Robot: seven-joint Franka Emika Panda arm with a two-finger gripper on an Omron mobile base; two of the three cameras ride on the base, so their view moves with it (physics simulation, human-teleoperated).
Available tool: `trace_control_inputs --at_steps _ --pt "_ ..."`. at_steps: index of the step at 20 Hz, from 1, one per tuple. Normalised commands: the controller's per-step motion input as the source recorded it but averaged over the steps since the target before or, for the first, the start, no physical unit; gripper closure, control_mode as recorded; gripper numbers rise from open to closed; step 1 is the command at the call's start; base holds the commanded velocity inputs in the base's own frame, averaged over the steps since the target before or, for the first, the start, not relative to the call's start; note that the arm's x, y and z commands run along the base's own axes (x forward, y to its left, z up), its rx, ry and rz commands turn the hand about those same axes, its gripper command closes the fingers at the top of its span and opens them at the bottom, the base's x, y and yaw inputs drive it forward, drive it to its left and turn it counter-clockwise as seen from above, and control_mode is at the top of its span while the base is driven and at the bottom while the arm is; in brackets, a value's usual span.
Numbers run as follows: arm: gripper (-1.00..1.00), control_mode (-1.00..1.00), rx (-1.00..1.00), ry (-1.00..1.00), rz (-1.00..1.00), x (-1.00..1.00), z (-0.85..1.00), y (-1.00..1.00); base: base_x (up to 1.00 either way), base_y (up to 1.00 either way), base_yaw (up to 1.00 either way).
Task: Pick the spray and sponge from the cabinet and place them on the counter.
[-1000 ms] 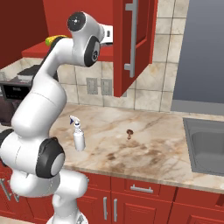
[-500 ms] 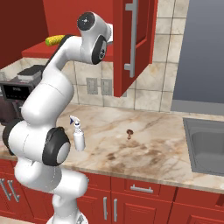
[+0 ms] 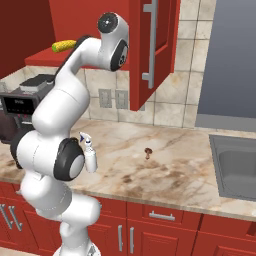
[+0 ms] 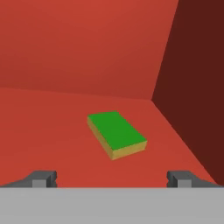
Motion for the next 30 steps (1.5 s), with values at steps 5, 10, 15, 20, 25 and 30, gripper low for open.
trace_control_inputs --at_steps 5,10,15,20,25,30 --pt "-1.00 -1.00 0.00 0.00 0.03 0.22 -0.15 -0.14 0.00 0.00 0.00" --pt "-1.00 -1.00 0.00 0.00 0.03 0.22 -0.08 -0.10 0.00 0.00 0.00" --pt "-1.00 -1.00 0.00 0.02 0.01 0.18 0.00 0.00 0.00 0.00 0.00" --pt "-1.00 -1.00 0.00 0.03 0.00 0.20 0.00 0.00 0.00 0.00 0.00" --pt "-1.00 -1.00 0.00 0.04 0.00 0.40 -0.09 0.00 0.00 0.00 0.00" --pt "-1.00 -1.00 0.00 0.02 0.00 0.25 -0.06 0.00 0.00 0.00 0.00"
